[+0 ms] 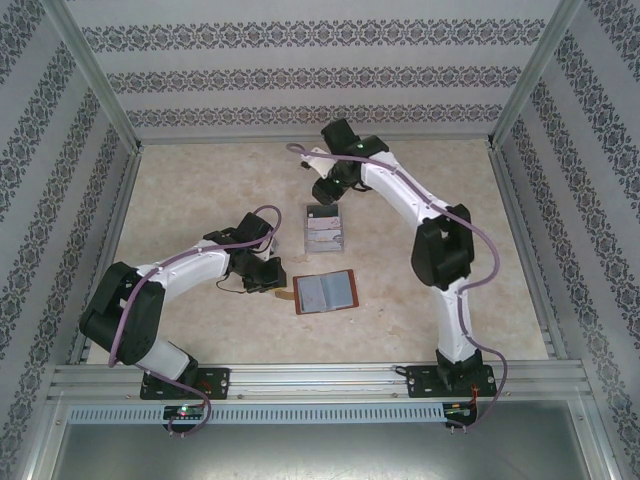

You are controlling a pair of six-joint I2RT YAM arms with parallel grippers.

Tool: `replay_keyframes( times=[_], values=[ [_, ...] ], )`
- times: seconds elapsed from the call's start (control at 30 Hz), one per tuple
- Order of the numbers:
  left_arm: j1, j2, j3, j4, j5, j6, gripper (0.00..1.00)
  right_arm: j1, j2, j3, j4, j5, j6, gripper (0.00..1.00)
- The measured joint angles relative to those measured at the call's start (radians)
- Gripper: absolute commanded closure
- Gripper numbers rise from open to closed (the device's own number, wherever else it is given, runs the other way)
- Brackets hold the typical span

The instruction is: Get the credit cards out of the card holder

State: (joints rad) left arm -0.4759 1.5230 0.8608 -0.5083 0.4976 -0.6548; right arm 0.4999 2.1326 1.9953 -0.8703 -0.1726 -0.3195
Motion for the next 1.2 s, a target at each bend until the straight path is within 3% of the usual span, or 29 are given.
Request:
replay_keyframes(
  times=[0.23, 0.4, 0.8, 1.2],
  values=[
    [0.0, 0.0, 0.028, 0.005, 0.031, 0.008, 0.89, 0.028, -0.253, -0.447, 0.251, 0.001, 0.367, 0.66],
    [-0.003, 0.003, 0.029, 0.035, 0.061, 0.007, 0.9, 0.082, -0.373, -0.63, 0.351, 0.006, 0.566, 0.73],
    [-0.009, 0.106, 0.024, 0.054, 0.074, 0.037, 0.93, 0.24, -0.475, -0.803, 0.432, -0.066, 0.94, 0.74],
    [-0.009, 0.136, -0.025, 0.061, 0.071, 0.067, 0.95, 0.317, -0.4, -0.875, 0.454, -0.133, 1.099, 0.69]
  ],
)
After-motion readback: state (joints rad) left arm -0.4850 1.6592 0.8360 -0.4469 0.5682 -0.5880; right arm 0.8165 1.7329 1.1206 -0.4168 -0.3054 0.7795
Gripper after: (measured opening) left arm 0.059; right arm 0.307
